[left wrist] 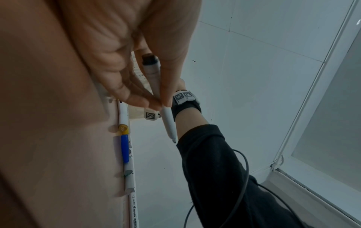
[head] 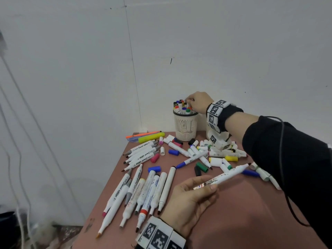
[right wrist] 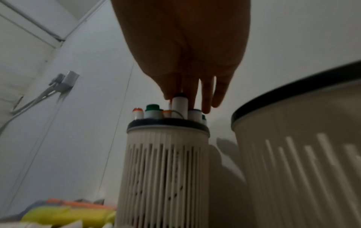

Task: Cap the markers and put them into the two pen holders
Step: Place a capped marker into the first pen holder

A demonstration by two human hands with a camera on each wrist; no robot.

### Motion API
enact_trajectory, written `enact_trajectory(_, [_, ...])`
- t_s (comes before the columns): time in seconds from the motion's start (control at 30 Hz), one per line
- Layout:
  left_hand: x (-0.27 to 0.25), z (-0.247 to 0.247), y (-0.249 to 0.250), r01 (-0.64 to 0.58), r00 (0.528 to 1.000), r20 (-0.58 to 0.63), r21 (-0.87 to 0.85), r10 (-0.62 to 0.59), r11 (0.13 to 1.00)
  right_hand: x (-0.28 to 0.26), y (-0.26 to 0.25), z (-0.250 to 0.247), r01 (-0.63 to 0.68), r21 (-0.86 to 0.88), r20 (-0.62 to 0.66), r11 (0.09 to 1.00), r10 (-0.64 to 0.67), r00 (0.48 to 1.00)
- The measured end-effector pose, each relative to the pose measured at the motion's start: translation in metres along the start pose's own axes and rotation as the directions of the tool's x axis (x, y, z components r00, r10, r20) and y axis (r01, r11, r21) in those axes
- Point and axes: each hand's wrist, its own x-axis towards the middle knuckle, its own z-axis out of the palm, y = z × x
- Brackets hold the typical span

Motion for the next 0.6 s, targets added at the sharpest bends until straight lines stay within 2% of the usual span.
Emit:
enact_trajectory(0.07, [0.001,-0.001,0.000,-0.005,1.000,0.003,0.008,0.005,1.000,-0.002,-0.001,0.003,-0.010,-0.101,0.119,0.995,0.022,0.993])
enact_trajectory(0.13, [0.001,-0.001,0.000,-0.012,1.000,0.001,0.020,0.012,1.000,-0.005,-0.002,0.003,-0.001,-0.174,0.176,0.985,0.032,0.984])
enact_trajectory(0.27, [-0.001,0.001,0.000,-0.015,1.000,0.009,0.037,0.014,0.999,-0.009,-0.006,-0.003,-0.026,-0.209,0.198,0.978,0.069,0.978])
enact_trajectory(0.33, [-0.003,0.002,0.000,-0.018,1.000,0.010,0.041,0.017,0.999,-0.009,-0.007,-0.004,0.011,-0.242,0.209,0.970,0.042,0.977])
enact_trajectory(0.4, [-0.003,0.003,0.001,-0.022,1.000,0.007,0.036,0.022,0.999,-0.009,-0.006,-0.007,0.053,-0.265,0.203,0.963,0.002,0.979])
enact_trajectory(0.5, [-0.002,0.002,0.000,-0.024,1.000,-0.001,0.025,0.024,0.999,-0.013,-0.002,-0.020,0.088,-0.153,0.094,0.984,-0.074,0.993])
enact_trajectory(0.6, [-0.001,0.002,0.000,-0.022,1.000,-0.016,0.017,0.022,1.000,-0.026,-0.001,-0.033,0.179,-0.108,0.041,0.978,-0.176,0.984])
